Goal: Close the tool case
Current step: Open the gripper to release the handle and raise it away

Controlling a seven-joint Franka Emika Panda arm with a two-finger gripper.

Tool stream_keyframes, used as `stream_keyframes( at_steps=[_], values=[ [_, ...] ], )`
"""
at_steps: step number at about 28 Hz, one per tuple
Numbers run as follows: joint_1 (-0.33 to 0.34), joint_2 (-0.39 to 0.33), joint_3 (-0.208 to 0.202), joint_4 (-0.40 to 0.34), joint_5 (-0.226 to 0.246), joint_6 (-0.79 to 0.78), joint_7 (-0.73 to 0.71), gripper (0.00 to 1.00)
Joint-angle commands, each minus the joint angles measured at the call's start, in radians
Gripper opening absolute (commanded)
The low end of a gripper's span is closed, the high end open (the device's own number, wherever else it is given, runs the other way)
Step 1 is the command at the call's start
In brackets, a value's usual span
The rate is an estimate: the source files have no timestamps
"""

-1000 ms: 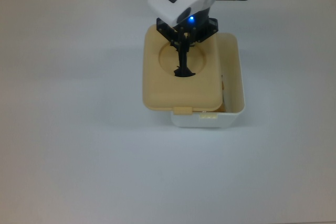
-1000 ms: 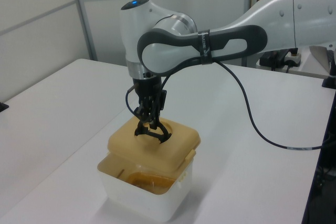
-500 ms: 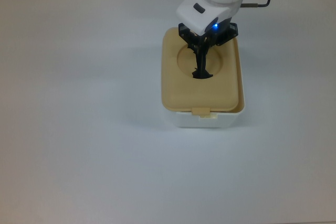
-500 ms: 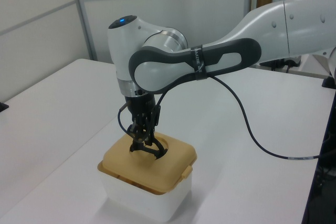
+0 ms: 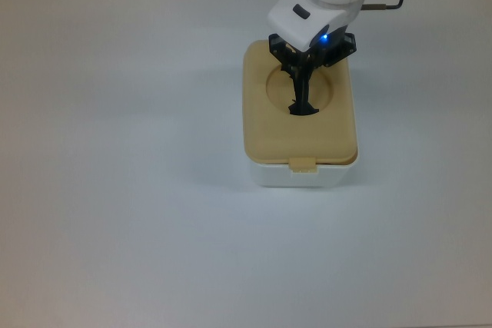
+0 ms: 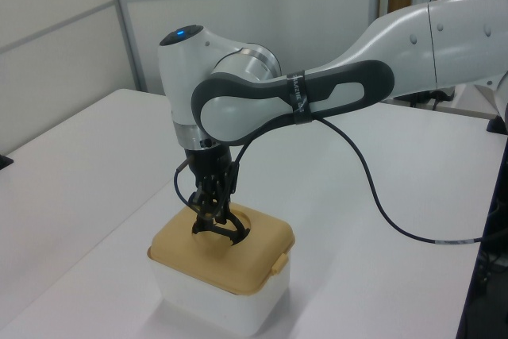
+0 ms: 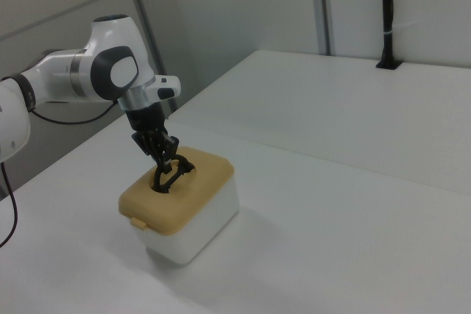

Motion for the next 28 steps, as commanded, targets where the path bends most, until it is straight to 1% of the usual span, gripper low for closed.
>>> stream_keyframes(
  at_steps=[1, 3, 14, 22, 28],
  values=[
    [0.014, 0.022, -0.005, 0.021, -0.003, -0.016, 0.034, 1.0],
    [0.014, 0.022, -0.005, 0.021, -0.007, -0.016, 0.054, 1.0],
    [0.012, 0.002, -0.006, 0.027, -0.012, -0.031, 0.059, 1.0],
    [0.011, -0.04, -0.013, 0.029, -0.016, -0.056, 0.049, 1.0],
    [-0.004, -0.095, -0.022, 0.027, -0.015, -0.111, 0.013, 1.0]
  ],
)
